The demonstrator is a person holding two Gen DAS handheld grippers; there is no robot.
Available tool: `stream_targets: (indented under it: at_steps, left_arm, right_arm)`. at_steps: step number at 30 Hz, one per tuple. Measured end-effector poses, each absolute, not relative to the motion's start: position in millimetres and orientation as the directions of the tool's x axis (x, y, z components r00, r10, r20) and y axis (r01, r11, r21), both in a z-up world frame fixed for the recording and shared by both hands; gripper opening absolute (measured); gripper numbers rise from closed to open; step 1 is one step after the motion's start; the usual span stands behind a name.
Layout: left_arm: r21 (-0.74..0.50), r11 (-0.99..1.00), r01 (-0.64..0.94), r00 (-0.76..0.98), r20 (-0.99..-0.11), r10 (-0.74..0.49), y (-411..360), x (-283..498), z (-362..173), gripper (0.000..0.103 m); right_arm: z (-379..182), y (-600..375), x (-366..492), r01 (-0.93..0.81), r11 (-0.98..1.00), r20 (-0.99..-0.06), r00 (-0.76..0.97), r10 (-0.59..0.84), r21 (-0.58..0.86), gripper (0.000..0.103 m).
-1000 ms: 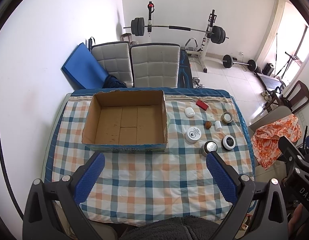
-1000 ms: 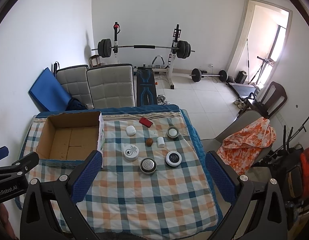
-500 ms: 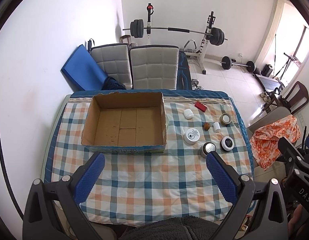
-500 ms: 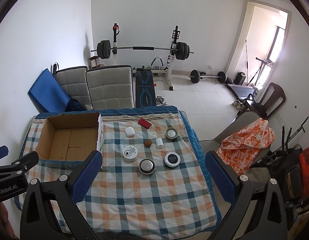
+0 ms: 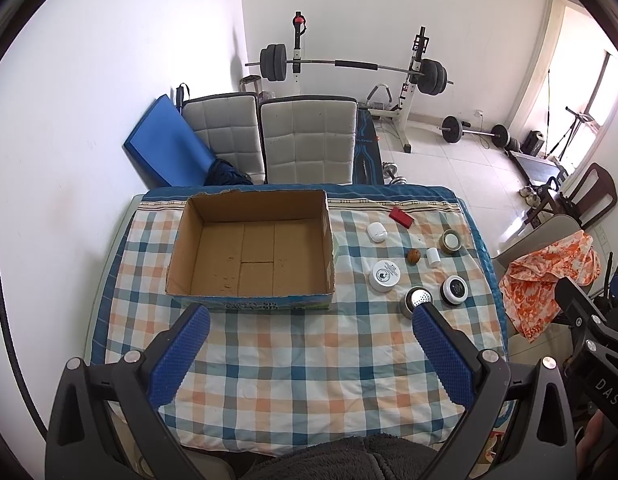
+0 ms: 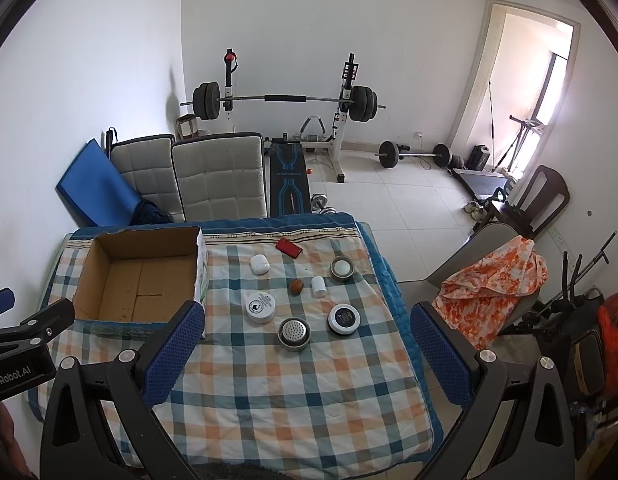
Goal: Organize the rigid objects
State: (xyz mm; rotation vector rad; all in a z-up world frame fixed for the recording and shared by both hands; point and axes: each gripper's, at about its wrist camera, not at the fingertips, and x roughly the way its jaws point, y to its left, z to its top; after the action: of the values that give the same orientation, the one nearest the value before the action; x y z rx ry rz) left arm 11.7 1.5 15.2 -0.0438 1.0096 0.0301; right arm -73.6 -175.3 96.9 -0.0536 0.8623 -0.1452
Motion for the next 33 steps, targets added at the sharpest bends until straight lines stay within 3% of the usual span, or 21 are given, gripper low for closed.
stream_targets:
  at_steps: [33]
  left_arm:
    - [-0.020,0.999,-0.048,0.539,-0.842,0.009,0.6,9.7,18.7,0.103]
  right_arm:
    - [101.1,-172.6,-78.6,0.118,0.987,-0.747,0.645,-0.160,-0.110,0.103]
